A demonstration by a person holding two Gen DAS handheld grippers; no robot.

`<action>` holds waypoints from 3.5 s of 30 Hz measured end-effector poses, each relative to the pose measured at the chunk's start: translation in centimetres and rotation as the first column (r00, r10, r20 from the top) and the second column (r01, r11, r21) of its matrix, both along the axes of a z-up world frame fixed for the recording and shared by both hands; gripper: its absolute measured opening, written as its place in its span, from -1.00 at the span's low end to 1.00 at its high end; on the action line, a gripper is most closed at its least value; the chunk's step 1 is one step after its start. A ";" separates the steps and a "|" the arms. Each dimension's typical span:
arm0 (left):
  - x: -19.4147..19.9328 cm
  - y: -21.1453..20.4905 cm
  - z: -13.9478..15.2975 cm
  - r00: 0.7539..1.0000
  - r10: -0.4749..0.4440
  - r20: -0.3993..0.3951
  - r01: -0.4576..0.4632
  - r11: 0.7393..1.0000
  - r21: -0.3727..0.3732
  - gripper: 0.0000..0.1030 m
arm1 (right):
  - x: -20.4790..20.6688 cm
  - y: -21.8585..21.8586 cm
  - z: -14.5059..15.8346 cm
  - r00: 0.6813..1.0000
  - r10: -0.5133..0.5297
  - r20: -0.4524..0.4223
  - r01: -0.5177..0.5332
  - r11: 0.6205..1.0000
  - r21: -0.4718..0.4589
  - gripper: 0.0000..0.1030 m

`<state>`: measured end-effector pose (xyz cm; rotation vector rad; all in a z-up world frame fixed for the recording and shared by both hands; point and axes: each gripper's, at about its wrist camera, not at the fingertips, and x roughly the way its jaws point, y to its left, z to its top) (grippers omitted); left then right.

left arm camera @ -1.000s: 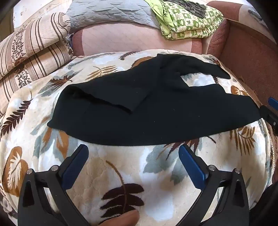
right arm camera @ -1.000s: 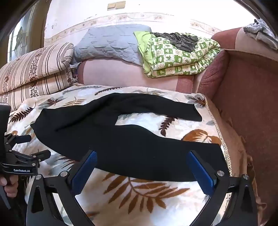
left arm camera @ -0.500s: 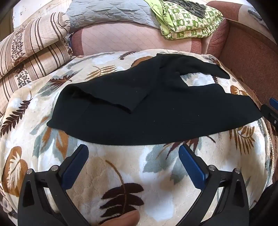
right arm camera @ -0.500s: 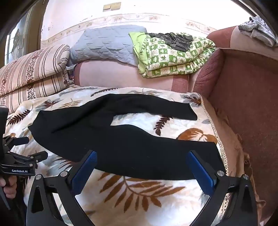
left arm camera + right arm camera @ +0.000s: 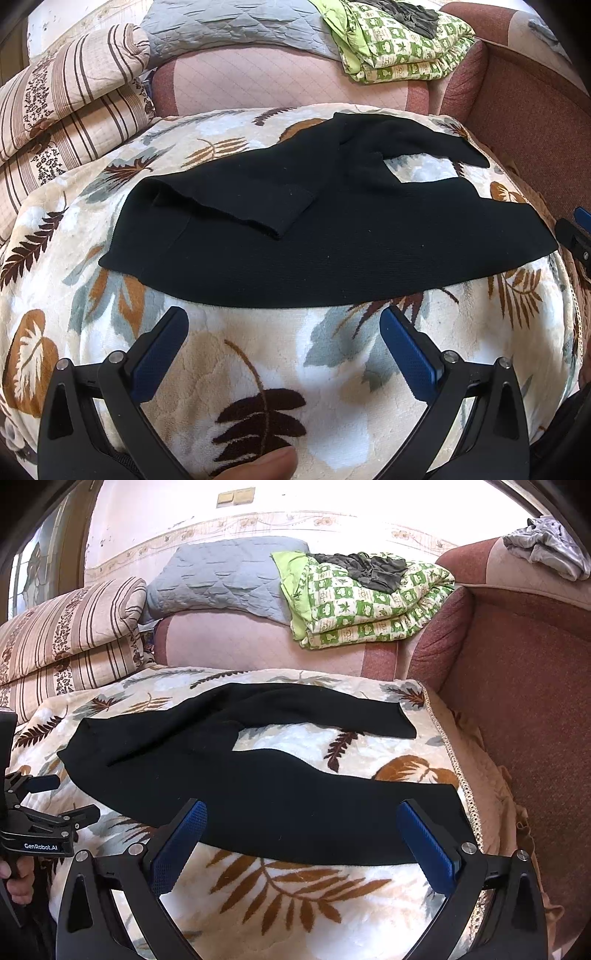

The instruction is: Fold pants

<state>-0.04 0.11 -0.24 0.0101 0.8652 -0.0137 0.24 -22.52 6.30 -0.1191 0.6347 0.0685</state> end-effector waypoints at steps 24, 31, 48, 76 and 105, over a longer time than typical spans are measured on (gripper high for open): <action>0.1 0.0 0.0 1.000 -0.002 -0.003 0.002 1.000 -0.004 1.00 | -0.4 -0.3 0.6 0.999 -0.027 0.024 0.027 1.000 -0.005 0.99; 0.1 0.0 0.0 1.000 -0.001 -0.003 0.001 1.000 -0.003 1.00 | -0.5 -0.4 0.7 0.999 -0.035 0.026 0.035 0.999 -0.010 0.99; 0.1 0.2 -0.3 1.000 0.010 -0.009 -0.010 1.000 0.015 1.00 | -0.2 -0.7 0.7 0.999 -0.039 0.023 0.039 0.999 -0.007 0.99; 5.2 19.6 -3.6 0.954 0.019 -0.299 -0.269 0.492 -0.828 1.00 | -0.9 -2.7 1.3 0.996 -0.084 0.038 0.083 0.996 0.036 0.99; 8.0 17.2 -2.7 0.977 0.031 -0.211 -0.164 0.744 -0.648 -0.40 | 0.8 -25.6 -5.6 0.864 -0.310 -0.397 0.503 0.479 0.720 0.08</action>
